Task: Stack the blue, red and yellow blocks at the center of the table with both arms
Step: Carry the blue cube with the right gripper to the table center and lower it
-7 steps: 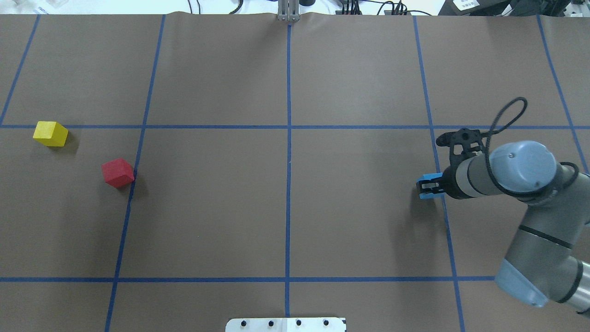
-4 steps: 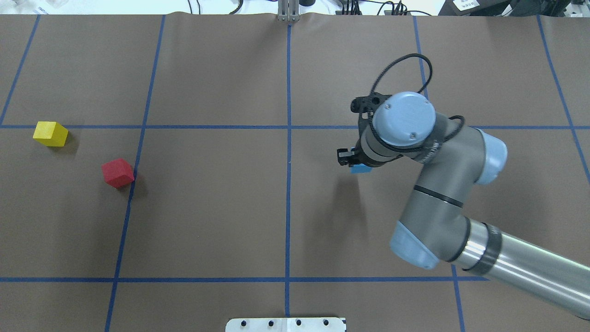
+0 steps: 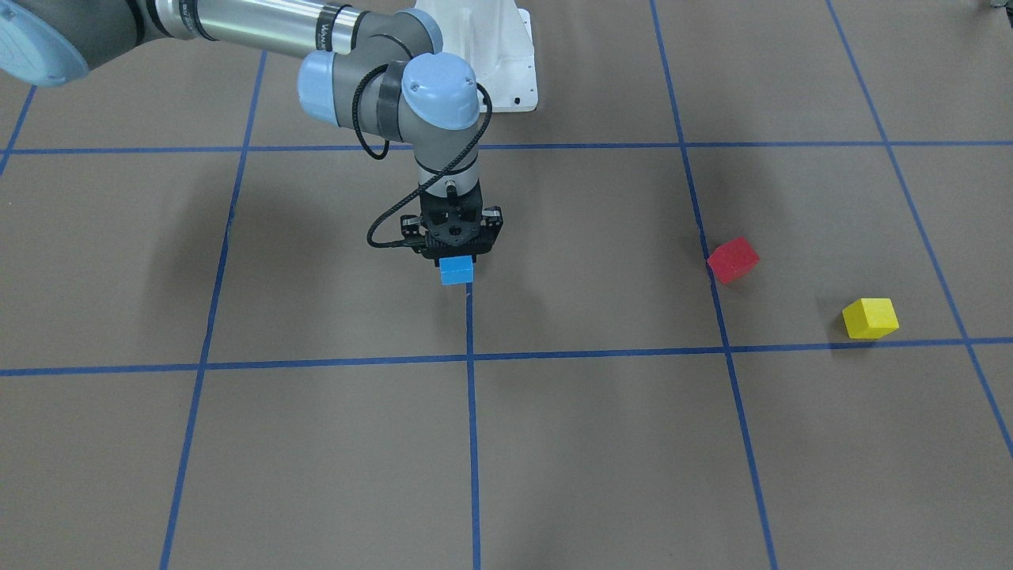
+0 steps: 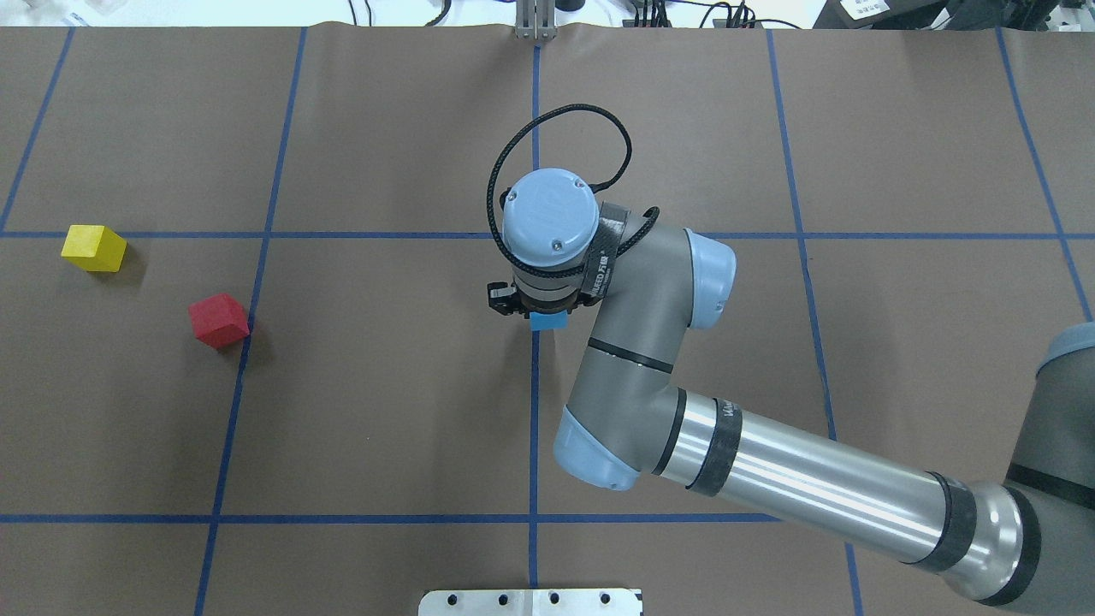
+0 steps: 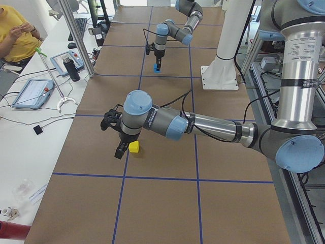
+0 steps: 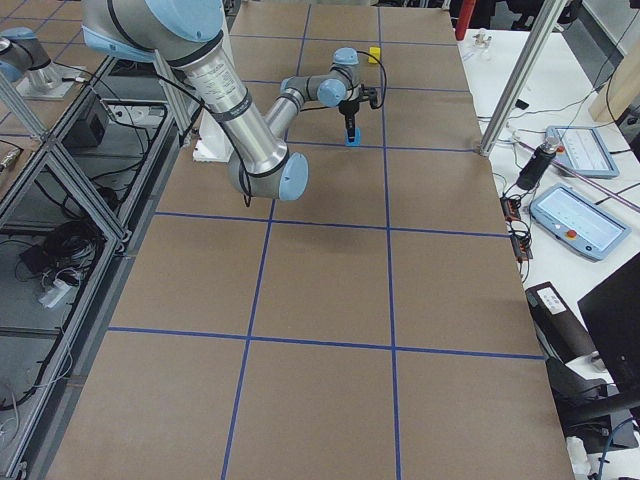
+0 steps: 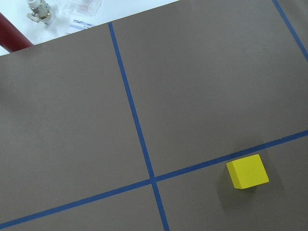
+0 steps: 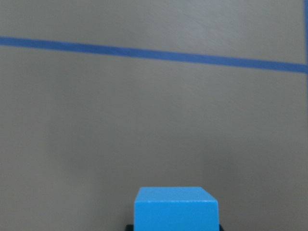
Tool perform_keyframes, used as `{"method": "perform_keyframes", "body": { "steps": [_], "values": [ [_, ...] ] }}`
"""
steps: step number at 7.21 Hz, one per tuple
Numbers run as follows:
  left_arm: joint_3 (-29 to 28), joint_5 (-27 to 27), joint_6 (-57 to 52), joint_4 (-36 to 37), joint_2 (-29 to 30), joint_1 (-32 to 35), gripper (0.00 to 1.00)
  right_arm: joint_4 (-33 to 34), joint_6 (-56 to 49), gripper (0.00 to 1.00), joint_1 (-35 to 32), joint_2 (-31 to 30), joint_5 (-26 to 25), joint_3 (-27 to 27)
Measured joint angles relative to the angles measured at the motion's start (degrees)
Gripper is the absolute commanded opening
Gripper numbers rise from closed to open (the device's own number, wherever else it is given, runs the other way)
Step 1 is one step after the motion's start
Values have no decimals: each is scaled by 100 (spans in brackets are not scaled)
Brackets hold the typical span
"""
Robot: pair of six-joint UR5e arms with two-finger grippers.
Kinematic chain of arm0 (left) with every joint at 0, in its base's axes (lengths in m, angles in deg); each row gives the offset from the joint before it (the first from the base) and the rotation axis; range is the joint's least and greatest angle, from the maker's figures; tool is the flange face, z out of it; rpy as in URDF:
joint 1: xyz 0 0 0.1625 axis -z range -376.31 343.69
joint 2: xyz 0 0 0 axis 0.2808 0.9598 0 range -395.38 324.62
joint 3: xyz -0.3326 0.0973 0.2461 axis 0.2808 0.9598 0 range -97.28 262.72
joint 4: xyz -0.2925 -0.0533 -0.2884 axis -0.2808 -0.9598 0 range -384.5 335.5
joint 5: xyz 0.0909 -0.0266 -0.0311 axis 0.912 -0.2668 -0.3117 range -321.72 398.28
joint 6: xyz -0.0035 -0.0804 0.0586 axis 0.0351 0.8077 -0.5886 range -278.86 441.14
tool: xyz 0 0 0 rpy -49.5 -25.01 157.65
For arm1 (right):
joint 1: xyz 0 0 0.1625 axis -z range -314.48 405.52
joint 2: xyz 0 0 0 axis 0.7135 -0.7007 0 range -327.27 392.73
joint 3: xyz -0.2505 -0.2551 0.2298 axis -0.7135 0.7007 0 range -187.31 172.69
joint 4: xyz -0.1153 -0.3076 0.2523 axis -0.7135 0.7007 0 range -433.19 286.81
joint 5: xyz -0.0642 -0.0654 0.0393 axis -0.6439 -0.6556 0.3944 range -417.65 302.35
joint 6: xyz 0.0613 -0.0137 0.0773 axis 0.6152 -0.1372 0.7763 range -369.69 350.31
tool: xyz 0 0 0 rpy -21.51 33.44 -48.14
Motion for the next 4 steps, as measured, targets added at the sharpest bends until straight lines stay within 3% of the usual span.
{"method": "perform_keyframes", "body": {
  "steps": [1, 4],
  "values": [
    [-32, 0, -1, 0, 0, 0, 100, -183, 83, 94, 117, 47, -13, 149],
    [-51, 0, -2, -3, -1, 0, 100, -626, 465, 100, 278, 50, -226, 409]
  ]
}}
